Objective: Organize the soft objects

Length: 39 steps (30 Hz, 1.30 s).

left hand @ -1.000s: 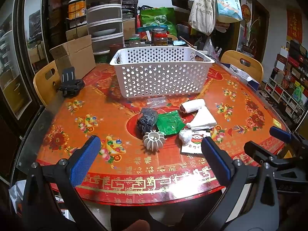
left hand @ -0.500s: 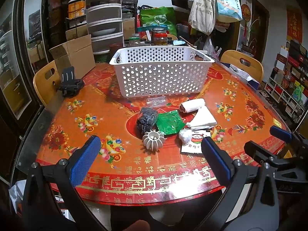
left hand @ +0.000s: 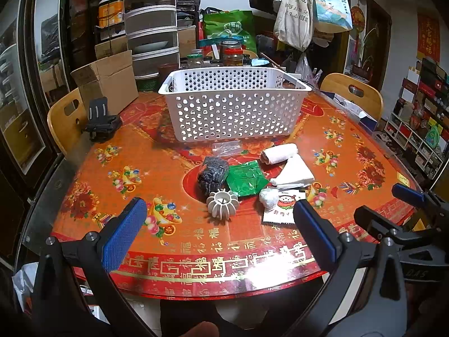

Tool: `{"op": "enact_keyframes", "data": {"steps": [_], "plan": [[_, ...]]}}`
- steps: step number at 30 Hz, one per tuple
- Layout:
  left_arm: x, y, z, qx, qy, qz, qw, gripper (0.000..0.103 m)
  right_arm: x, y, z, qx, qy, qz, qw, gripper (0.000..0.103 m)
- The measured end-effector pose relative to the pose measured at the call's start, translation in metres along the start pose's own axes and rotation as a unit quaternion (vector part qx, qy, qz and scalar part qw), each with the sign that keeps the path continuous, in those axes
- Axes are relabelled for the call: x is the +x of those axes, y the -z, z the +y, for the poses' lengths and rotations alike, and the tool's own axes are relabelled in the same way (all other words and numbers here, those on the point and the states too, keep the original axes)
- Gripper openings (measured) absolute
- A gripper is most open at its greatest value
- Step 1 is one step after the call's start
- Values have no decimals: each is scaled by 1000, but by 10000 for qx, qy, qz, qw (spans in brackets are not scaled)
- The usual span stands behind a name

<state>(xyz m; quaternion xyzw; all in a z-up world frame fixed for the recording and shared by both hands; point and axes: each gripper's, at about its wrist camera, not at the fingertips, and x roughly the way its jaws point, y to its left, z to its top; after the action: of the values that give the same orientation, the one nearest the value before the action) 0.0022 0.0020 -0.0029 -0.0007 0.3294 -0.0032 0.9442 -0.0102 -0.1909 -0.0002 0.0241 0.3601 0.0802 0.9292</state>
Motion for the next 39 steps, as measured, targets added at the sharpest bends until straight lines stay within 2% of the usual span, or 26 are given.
{"op": "enact_keyframes", "data": {"steps": [31, 39], "plan": [[1, 2, -2, 17, -8, -45, 10000, 103, 1, 1, -1, -2, 12, 22, 10000, 103], [33, -7, 24, -93, -175, 137, 9997, 103, 12, 1, -3, -11, 30, 108, 9999, 103]]}}
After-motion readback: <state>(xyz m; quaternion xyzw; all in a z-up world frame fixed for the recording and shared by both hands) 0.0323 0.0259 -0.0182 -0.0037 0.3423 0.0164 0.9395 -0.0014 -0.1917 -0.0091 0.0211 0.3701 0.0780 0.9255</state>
